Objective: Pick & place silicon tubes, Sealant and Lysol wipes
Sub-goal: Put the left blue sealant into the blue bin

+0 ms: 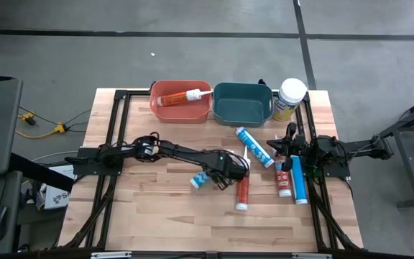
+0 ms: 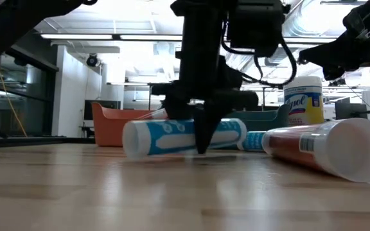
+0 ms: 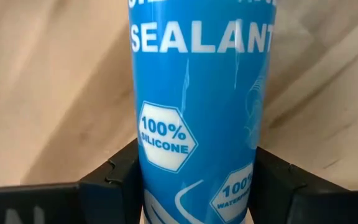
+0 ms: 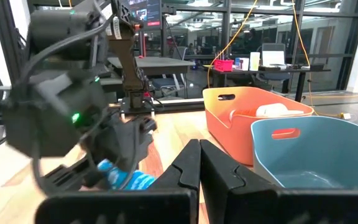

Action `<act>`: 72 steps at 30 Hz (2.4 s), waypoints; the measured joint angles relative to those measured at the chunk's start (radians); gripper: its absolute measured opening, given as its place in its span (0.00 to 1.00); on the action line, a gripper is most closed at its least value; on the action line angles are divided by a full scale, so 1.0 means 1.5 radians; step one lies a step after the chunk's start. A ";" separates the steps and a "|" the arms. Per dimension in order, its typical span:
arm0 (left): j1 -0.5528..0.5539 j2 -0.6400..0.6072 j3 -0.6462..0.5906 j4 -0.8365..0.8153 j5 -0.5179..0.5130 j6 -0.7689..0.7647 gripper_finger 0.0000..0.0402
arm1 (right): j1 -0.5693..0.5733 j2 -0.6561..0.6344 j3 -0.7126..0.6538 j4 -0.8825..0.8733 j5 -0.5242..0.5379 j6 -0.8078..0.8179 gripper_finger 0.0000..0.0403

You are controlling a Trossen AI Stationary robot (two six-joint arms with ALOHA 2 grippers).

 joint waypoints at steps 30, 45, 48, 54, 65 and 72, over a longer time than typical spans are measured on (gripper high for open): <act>0.043 -0.214 -0.036 0.059 -0.096 0.354 0.48 | 0.000 0.000 0.000 0.000 0.000 0.000 0.00; 0.106 -0.377 -0.434 0.603 0.020 0.626 0.48 | 0.000 0.003 0.000 0.000 0.000 0.000 0.00; 0.135 -0.377 -0.441 0.608 0.033 0.639 0.48 | 0.000 0.004 0.000 0.000 0.000 0.000 0.00; 0.186 -0.376 -0.440 0.664 0.074 0.683 0.48 | 0.000 0.004 0.000 -0.001 0.000 0.000 0.00; 0.191 -0.381 -0.440 0.674 0.091 0.694 0.48 | 0.000 0.004 0.000 0.000 0.000 0.000 0.00; 0.191 -0.386 -0.439 0.703 0.119 0.696 0.48 | 0.000 0.004 0.000 0.000 0.000 0.000 0.00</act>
